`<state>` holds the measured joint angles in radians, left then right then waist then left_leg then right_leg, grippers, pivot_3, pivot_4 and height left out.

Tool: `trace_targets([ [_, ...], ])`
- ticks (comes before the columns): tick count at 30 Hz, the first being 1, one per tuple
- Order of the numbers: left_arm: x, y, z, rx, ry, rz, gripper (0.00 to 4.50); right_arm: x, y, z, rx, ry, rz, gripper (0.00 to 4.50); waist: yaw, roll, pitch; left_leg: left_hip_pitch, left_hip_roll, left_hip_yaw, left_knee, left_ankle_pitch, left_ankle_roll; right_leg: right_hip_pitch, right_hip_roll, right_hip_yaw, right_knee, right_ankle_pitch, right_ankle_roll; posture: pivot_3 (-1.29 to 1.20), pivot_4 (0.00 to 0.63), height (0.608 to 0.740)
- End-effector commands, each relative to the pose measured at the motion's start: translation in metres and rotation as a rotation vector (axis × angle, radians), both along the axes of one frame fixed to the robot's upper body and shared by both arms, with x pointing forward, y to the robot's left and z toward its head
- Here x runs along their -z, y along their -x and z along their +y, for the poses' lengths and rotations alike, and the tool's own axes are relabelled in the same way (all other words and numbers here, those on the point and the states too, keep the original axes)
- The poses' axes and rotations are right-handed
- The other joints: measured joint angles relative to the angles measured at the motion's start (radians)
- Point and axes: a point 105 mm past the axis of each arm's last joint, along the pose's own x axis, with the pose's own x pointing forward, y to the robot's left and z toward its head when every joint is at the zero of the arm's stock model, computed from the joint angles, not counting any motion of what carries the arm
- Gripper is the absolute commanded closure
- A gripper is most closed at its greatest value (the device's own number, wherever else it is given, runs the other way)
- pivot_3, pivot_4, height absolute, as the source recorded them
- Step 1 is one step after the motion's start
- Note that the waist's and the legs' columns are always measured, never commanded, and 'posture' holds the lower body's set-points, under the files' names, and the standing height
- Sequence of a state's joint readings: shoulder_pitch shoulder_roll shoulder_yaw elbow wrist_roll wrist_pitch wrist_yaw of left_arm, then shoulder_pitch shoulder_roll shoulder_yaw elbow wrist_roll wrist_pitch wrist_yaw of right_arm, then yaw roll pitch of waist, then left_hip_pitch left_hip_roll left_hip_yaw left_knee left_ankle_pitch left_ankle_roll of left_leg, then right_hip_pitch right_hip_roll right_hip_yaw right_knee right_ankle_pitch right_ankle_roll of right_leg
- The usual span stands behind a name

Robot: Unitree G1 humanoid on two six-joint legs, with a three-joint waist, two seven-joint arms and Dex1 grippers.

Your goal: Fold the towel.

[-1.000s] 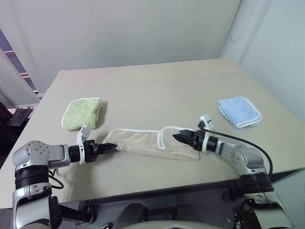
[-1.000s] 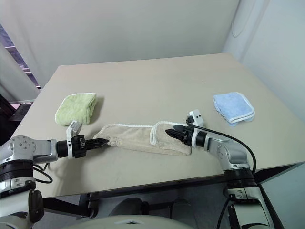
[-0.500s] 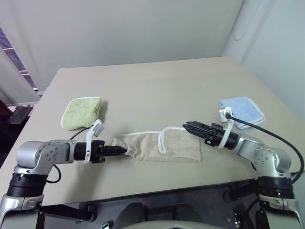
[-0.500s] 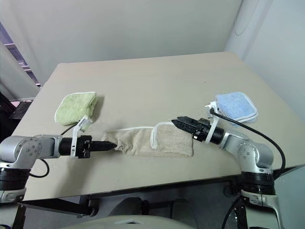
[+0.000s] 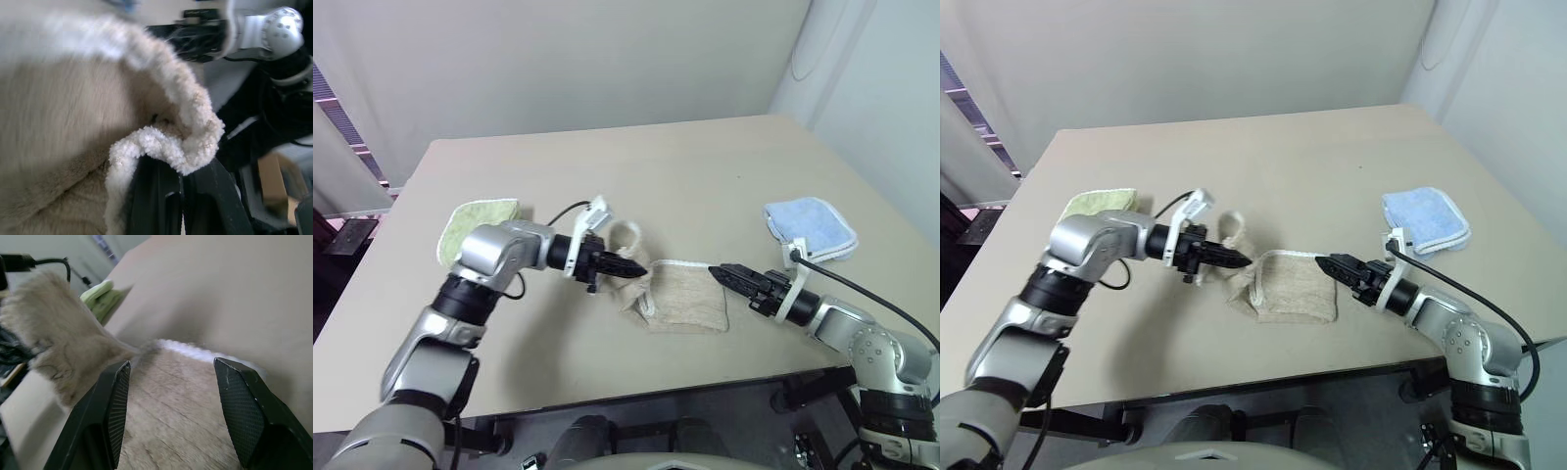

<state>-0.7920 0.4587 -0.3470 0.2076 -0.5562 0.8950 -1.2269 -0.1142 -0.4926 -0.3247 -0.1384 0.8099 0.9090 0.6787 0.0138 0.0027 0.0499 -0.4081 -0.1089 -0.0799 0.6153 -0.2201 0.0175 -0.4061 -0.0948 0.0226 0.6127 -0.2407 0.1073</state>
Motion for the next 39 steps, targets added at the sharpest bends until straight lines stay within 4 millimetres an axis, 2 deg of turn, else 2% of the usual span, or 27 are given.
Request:
trace_targets([
  [1,-0.003,-0.001,-0.017,0.096,0.000,-0.053,4.48,-0.014,-0.001,-0.011,0.076,0.022,-0.069,1.66,0.000,0.000,0.000,0.000,0.000,0.000,0.000,0.000,0.000,0.000,0.000,0.000,0.000,0.000,0.000,0.00,0.000,0.740],
  [7,0.018,-0.002,-0.051,0.213,-0.055,-0.112,4.48,-0.005,0.005,-0.030,0.210,0.041,-0.048,1.66,0.001,-0.001,0.000,0.000,0.000,0.000,0.002,0.000,0.000,0.001,0.000,0.000,0.000,0.000,0.000,0.00,0.000,0.740],
  [14,0.030,0.000,-0.083,0.281,-0.077,-0.120,4.48,0.001,0.011,-0.037,0.279,0.052,-0.034,1.66,0.001,-0.001,0.001,0.000,0.000,0.000,0.005,0.001,0.003,0.003,0.001,-0.001,0.001,0.002,0.004,0.00,0.000,0.740],
  [18,0.047,0.004,-0.088,0.326,-0.138,-0.146,4.48,0.005,0.012,-0.040,0.304,0.070,-0.023,1.66,-0.001,-0.001,0.001,0.000,0.000,-0.001,0.008,0.001,0.004,0.004,0.001,-0.002,0.001,0.002,0.004,0.00,0.000,0.740],
  [21,0.048,0.005,-0.088,0.336,-0.128,-0.124,4.48,0.007,0.013,-0.040,0.313,0.078,-0.016,1.66,0.000,-0.001,0.001,0.000,0.001,-0.001,0.009,0.001,0.004,0.004,0.002,-0.002,0.002,0.002,0.004,0.00,0.000,0.740],
  [24,0.047,0.003,-0.087,0.325,-0.118,-0.121,3.46,0.010,0.011,-0.042,0.328,0.084,-0.009,1.66,0.000,-0.001,0.001,0.000,0.001,-0.001,0.011,0.001,0.005,0.005,0.004,-0.002,0.002,0.002,0.005,0.00,0.000,0.740],
  [28,0.035,0.004,-0.085,0.337,-0.062,-0.111,2.07,0.011,0.008,-0.042,0.330,0.083,-0.008,1.66,0.000,-0.001,0.001,0.000,0.001,-0.001,0.014,0.000,0.005,0.007,0.004,-0.002,0.002,0.002,0.005,0.00,0.000,0.740],
  [32,0.029,0.013,-0.070,0.449,-0.086,-0.330,0.66,0.010,0.006,-0.039,0.315,0.083,-0.013,1.66,-0.003,0.000,0.001,0.000,0.002,-0.001,0.014,0.000,0.005,0.007,0.003,-0.002,0.002,0.002,0.005,0.00,0.000,0.740],
  [33,0.028,0.015,-0.067,0.465,-0.090,-0.365,0.66,0.009,0.005,-0.039,0.313,0.082,-0.015,1.66,-0.003,0.000,0.000,0.000,0.002,-0.001,0.014,-0.001,0.004,0.007,0.003,-0.002,0.002,0.002,0.005,0.00,0.000,0.740],
  [36,0.007,0.017,-0.055,0.450,-0.041,-0.380,0.66,0.008,0.003,-0.039,0.307,0.083,-0.021,1.66,-0.001,0.001,0.001,0.000,0.002,-0.002,0.013,-0.002,0.003,0.006,0.004,-0.002,0.003,0.002,0.005,0.00,0.000,0.740],
  [39,-0.002,0.008,-0.041,0.393,-0.063,-0.449,0.66,0.008,0.001,-0.038,0.301,0.089,-0.024,1.66,0.000,0.001,0.001,0.000,0.002,-0.002,0.014,-0.001,0.003,0.007,0.005,-0.002,0.002,0.002,0.004,0.00,0.000,0.740],
])
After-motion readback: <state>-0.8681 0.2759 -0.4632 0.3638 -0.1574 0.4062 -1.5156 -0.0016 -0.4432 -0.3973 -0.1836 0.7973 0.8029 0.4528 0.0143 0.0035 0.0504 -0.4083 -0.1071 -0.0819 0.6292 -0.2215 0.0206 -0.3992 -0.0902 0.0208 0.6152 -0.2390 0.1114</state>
